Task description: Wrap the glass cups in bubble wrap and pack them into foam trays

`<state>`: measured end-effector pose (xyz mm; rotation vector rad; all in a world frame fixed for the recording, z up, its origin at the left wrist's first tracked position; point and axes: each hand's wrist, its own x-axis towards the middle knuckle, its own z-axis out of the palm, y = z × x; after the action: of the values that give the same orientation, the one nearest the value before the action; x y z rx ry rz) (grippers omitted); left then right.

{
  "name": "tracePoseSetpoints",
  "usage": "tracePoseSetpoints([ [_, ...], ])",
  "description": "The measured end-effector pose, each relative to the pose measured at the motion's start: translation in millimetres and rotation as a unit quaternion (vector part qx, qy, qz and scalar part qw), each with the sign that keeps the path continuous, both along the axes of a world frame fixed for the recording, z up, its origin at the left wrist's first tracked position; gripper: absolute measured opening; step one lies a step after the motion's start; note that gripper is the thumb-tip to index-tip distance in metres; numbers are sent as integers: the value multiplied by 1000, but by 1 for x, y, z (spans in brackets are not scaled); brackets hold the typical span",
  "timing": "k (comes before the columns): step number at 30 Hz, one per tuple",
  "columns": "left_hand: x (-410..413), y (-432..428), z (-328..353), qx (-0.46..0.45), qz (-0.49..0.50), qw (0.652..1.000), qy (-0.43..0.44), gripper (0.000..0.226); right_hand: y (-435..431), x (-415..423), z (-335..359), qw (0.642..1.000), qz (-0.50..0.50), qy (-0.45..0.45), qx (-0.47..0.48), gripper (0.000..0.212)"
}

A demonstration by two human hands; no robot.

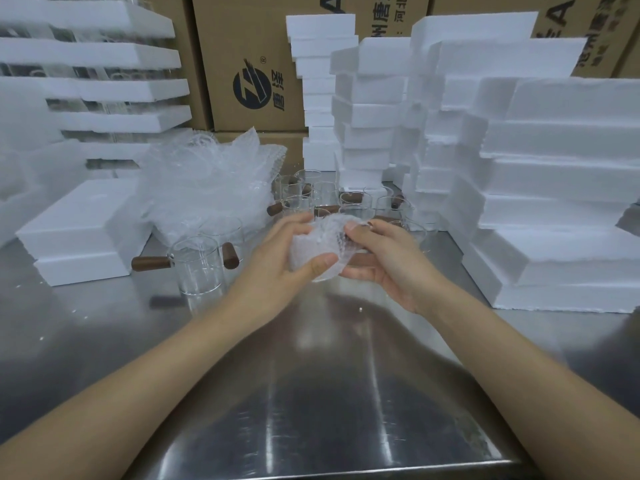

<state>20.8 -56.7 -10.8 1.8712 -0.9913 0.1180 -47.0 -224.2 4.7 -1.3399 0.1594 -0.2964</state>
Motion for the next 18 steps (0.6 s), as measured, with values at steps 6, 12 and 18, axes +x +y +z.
tracePoseSetpoints([
  [6,5,1,4,-63,90,992,-57,22,6,-7,12,819,-236,-134,-506,43],
  [12,9,3,4,-62,110,988,-90,30,-49,-24,86,527,-568,-175,-608,41],
  [18,14,4,0,-39,93,993,-69,33,-103,-29,122,595,-505,54,-623,50],
])
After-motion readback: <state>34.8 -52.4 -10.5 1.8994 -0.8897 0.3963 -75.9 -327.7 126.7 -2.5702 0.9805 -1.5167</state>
